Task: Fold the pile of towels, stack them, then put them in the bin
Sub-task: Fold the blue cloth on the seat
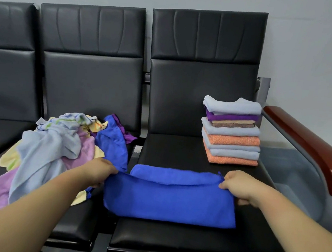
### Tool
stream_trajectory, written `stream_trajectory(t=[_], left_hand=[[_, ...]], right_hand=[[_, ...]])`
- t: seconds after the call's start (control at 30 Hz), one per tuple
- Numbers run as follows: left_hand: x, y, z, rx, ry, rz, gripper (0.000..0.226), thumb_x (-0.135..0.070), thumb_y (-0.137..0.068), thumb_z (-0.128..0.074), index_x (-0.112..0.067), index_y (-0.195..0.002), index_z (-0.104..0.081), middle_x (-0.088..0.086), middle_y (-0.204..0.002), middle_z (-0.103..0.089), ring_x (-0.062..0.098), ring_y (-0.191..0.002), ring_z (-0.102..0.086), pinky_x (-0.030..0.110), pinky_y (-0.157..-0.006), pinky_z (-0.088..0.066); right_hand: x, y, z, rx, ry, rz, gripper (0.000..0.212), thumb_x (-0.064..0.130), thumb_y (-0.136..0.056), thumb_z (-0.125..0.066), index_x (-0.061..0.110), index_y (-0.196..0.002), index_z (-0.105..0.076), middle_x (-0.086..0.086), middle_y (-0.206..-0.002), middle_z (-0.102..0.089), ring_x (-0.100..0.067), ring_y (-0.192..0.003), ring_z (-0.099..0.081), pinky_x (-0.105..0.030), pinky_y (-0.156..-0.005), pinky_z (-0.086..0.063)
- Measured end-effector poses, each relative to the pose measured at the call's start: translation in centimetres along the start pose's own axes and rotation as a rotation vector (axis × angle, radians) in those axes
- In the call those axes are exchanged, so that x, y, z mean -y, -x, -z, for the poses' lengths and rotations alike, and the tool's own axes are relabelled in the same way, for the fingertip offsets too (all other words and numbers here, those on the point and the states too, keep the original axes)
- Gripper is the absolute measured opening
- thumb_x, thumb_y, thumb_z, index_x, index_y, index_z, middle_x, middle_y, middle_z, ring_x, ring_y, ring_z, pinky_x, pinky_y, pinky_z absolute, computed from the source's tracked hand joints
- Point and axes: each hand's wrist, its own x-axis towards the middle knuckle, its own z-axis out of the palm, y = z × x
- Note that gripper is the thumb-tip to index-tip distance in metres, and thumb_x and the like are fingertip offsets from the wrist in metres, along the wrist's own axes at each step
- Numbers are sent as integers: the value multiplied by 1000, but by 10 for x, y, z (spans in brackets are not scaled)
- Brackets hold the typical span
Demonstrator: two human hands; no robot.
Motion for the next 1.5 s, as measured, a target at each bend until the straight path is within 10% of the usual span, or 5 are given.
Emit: stream_trajectory(t=[0.43,1.1,1.5], left_hand=[[-11,-46,-38,-291,40,-130,34,-15,-102,-52,-10,-69,-43,7,-68,-44,22,-64,-39,37,-58,-28],[-19,-91,-69,-335,-114,-76,30,-22,-108,-43,1,-99,-60,11,-90,-59,25,-78,-51,34,-73,-37],[-34,-58,-76,-283,-173,-94,24,-15,-94,-56,-8,-107,-38,12,-103,-52,29,-85,-54,37,-66,-41]], right_hand=[[9,-44,-31,-333,95,166,19,18,-97,-54,16,-80,-45,-3,-82,-55,-18,-68,-44,-33,-58,-34],[3,-82,-26,-357,95,30,15,18,-101,-49,14,-88,-46,-6,-91,-54,-17,-70,-47,-31,-55,-33],[-3,-73,-22,-455,-75,48,20,32,-100,-63,15,-96,-55,-3,-92,-63,-18,-73,-56,-32,-59,-42]])
